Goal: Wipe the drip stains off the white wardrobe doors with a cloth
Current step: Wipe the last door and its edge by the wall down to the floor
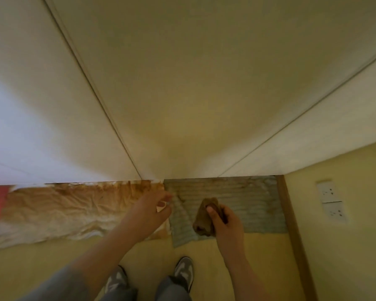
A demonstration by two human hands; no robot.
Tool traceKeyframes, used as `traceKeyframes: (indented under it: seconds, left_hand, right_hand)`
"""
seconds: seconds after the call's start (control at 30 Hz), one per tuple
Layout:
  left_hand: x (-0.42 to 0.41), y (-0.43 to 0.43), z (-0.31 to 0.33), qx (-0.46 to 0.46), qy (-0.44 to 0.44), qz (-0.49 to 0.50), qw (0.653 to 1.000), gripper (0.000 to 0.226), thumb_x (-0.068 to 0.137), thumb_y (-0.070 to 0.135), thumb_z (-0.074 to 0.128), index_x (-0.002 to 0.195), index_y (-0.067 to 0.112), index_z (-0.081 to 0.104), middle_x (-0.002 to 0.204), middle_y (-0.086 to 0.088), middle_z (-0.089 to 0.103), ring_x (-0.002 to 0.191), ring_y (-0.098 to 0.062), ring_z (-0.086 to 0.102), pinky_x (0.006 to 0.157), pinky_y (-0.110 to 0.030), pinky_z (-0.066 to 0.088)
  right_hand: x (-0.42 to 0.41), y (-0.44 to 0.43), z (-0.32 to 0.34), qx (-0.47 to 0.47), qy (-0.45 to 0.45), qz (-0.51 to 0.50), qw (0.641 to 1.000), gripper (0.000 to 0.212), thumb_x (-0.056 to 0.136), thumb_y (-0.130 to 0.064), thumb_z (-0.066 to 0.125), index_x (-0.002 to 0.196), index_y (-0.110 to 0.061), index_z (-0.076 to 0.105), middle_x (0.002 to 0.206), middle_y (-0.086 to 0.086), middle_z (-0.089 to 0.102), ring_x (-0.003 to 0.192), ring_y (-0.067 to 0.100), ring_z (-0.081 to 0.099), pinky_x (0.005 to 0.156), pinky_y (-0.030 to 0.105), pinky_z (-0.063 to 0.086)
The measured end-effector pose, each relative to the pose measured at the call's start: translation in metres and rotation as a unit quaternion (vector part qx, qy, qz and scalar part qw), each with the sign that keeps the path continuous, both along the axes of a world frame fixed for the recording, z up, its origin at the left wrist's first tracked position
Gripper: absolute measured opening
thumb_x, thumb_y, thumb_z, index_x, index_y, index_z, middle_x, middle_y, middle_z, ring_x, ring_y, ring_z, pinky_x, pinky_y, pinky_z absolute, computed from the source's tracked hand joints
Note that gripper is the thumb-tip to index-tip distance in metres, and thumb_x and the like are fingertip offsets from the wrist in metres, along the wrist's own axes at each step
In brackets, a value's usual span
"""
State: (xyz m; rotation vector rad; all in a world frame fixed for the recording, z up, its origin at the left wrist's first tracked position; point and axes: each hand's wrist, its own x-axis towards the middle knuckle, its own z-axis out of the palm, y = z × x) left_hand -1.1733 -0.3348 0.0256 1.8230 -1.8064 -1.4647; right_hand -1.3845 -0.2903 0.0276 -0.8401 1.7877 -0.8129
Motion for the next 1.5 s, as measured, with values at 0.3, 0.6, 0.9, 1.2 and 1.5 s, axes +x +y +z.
traceKeyframes:
  seconds: [0.3, 0.6, 0.9, 1.2, 1.5]
  left_hand:
    - [-0.046, -0.003, 0.256, -0.109, -0.026, -0.045, 0.993, 0.033, 0.098, 0.031, 0.058, 0.131, 0.027, 0.056, 0.124, 0.013, 0.059, 0.11, -0.005, 0.057, 0.096, -0.027, 0.049]
    - [-0.096, -0.04, 0.494, -0.335, 0.014, -0.049, 0.941, 0.038, 0.097, 0.033, 0.059, 0.134, 0.026, 0.056, 0.129, 0.014, 0.057, 0.113, -0.003, 0.054, 0.09, -0.022, 0.045]
    - [-0.11, -0.043, 0.641, -0.498, 0.025, -0.102, 0.861, 0.045, 0.096, 0.035, 0.059, 0.139, 0.027, 0.05, 0.137, 0.013, 0.053, 0.116, -0.005, 0.052, 0.088, -0.02, 0.041]
    - [-0.136, -0.055, 0.739, -0.59, -0.03, -0.092, 0.802, 0.049, 0.097, 0.035, 0.057, 0.144, 0.028, 0.046, 0.143, 0.009, 0.046, 0.093, -0.009, 0.057, 0.098, -0.024, 0.036]
    - [-0.23, -0.121, 0.839, -0.746, -0.095, -0.003, 0.659, 0.066, 0.089, 0.045, 0.04, 0.14, 0.005, 0.052, 0.14, -0.012, 0.054, 0.127, -0.032, 0.051, 0.103, -0.031, 0.031]
  right_hand:
    - [-0.046, 0.02, 0.238, -0.089, -0.031, -0.071, 0.993, 0.03, 0.091, -0.033, 0.061, 0.08, -0.006, 0.063, 0.065, 0.003, 0.059, 0.06, 0.014, 0.056, 0.052, 0.022, 0.042]
    - [-0.114, -0.014, 0.492, -0.323, 0.028, -0.081, 0.943, 0.021, 0.095, -0.029, 0.06, 0.08, -0.013, 0.061, 0.063, -0.011, 0.059, 0.064, 0.012, 0.056, 0.057, 0.028, 0.048]
    - [-0.139, 0.004, 0.638, -0.456, 0.084, -0.135, 0.876, 0.023, 0.095, -0.03, 0.062, 0.087, -0.008, 0.064, 0.078, 0.007, 0.065, 0.071, 0.018, 0.06, 0.066, 0.037, 0.051]
    - [-0.196, -0.003, 0.738, -0.584, 0.125, -0.11, 0.795, 0.007, 0.094, -0.021, 0.062, 0.089, -0.016, 0.065, 0.069, -0.013, 0.066, 0.06, 0.001, 0.059, 0.052, 0.013, 0.046]
    - [-0.28, -0.082, 0.825, -0.654, 0.139, -0.045, 0.742, 0.007, 0.092, -0.023, 0.066, 0.095, -0.016, 0.068, 0.078, -0.009, 0.07, 0.069, 0.003, 0.065, 0.055, 0.014, 0.048]
